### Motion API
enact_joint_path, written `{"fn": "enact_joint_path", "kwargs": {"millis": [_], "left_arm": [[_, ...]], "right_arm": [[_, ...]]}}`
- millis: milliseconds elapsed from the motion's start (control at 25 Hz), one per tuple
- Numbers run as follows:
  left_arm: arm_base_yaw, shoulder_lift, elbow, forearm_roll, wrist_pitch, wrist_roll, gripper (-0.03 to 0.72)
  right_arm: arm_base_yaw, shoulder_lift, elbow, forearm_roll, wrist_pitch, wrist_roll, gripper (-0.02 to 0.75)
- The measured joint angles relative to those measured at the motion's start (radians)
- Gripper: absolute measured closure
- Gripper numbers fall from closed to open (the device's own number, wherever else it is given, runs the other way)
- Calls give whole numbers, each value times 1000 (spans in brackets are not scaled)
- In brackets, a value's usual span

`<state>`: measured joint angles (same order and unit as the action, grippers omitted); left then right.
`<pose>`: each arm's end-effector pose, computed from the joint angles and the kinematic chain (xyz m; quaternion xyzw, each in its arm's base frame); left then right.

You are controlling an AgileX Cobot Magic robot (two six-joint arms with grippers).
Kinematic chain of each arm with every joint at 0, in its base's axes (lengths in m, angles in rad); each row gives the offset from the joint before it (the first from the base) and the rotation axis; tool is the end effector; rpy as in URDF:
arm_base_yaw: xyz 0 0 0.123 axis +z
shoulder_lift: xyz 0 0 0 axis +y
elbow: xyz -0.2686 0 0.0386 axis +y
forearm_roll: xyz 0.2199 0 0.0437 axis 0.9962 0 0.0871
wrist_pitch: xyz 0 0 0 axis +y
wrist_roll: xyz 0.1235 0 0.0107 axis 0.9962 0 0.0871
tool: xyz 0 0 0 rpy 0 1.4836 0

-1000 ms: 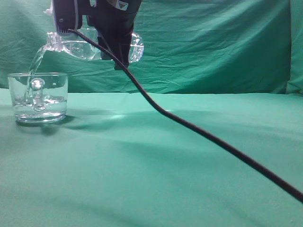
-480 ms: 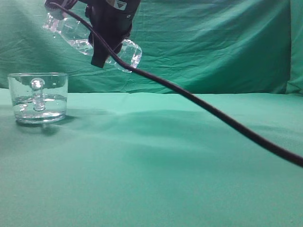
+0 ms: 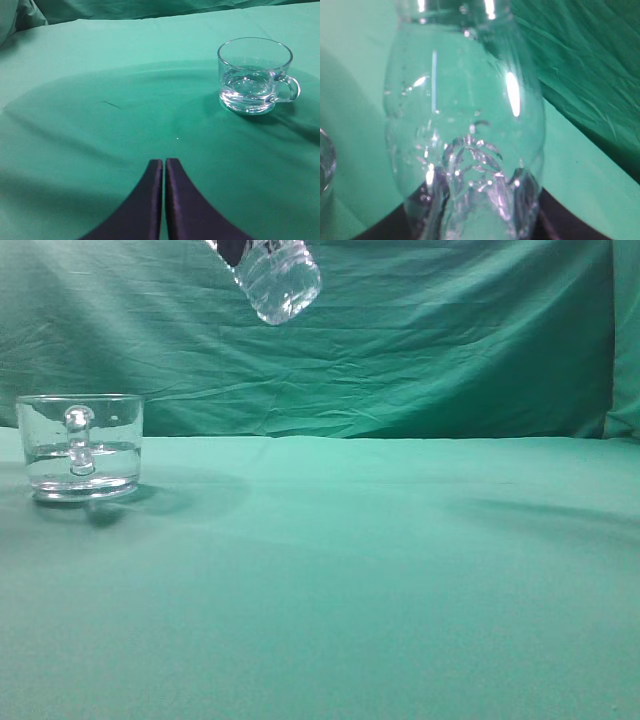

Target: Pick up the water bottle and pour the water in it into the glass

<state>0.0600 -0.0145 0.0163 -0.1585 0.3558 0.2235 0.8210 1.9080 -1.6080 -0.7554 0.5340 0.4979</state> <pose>0.0705 -0.0026 0.1683 0.0226 0.7943 0.0191 0.6068 0.3335 0.2946 0.2730 -0.3499 0.8059 -0.0083 0.4774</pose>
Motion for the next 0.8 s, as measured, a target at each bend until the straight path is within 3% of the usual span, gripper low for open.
{"fn": "enact_joint_path", "kwargs": {"millis": [240,360,480,800], "left_arm": [[0,0,0,0,0,0,688],[0,0,0,0,0,0,688],[0,0,0,0,0,0,688],[0,0,0,0,0,0,688]], "right_arm": [[-79,-148,0,565,95,-397,453],[-144,-218,31,764,78,-534,453],[-213,-309,141,836,-13,-597,453],[-345,-550,592,853,-386,-620,453]]}}
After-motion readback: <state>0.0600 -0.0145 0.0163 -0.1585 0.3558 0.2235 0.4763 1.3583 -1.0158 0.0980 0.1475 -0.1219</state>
